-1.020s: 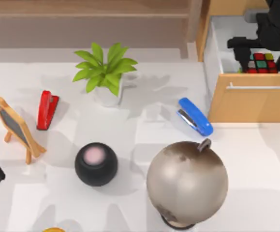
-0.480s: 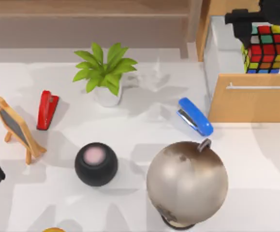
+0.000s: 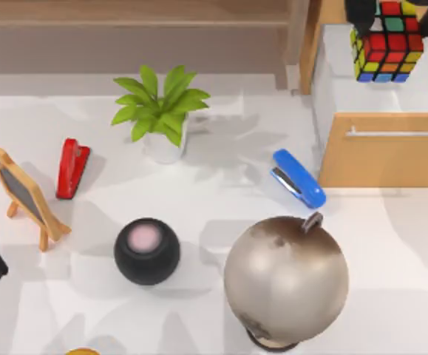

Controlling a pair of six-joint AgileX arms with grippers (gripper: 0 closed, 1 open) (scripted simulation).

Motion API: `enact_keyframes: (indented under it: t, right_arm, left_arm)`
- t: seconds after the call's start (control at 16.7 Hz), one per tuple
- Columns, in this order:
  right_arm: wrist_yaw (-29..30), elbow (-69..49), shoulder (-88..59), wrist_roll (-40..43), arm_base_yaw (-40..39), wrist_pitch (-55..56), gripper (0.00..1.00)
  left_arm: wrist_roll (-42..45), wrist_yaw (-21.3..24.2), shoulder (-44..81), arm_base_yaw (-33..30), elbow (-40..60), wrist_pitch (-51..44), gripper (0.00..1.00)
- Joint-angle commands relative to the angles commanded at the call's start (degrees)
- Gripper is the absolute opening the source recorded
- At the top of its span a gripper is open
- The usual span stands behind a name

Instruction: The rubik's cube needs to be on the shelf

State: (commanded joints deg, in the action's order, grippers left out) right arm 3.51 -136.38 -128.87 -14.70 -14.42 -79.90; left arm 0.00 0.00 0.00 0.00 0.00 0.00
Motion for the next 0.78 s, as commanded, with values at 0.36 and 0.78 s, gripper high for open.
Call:
enact_keyframes:
  t: [0.36,0.78]
  right_arm:
    - [-1.96,-0.53,-12.47,3.96,6.45,-0.38,0.0]
    - [-2.08,-0.24,-13.0,4.1,6.38,0.28,0.0]
  left_arm:
    - [0.0,0.0,0.0,0.0,0.0,0.0,1.0]
    - [0.0,0.0,0.0,0.0,0.0,0.0,1.0]
